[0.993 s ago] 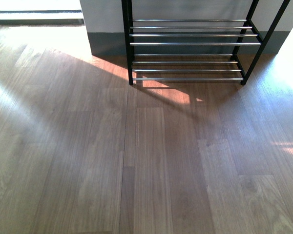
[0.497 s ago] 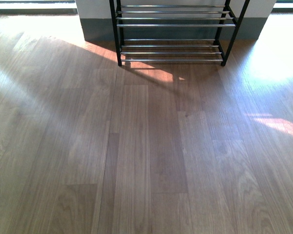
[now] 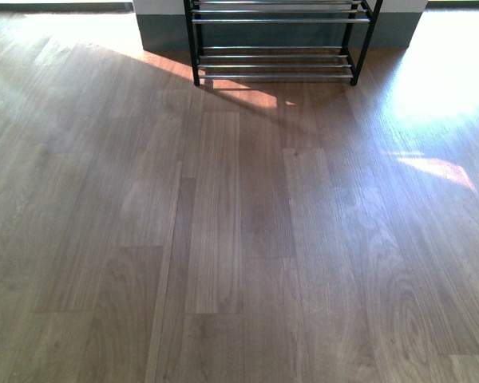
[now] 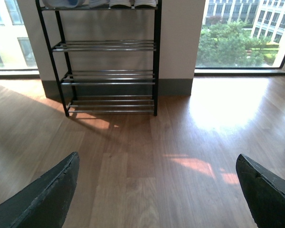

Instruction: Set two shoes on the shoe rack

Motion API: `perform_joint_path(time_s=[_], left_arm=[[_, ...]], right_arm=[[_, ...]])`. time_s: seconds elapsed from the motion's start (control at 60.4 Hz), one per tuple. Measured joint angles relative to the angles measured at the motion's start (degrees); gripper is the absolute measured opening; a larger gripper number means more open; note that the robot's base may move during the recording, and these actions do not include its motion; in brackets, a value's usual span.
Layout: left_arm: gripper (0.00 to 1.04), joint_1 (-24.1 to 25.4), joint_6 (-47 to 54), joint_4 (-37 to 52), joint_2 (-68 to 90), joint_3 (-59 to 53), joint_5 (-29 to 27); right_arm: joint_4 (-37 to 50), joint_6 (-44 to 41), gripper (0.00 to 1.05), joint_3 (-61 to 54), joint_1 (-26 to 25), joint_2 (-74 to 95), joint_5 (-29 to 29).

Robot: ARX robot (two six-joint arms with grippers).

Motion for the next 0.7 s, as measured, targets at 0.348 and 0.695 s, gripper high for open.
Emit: perform_joint_path(time_s=[0.348,0.695], left_arm=[[0.95,0.0,-0.02,0.0,0.0,0.0,0.0],[0.95,0.0,-0.02,0.0,0.0,0.0,-0.02]], right_arm=[[0.0,-0.02,0.96,0.0,0.0,0.0,-0.07],[0.0,-0.02,0.96,0.0,0.0,-0.02,-0.07]])
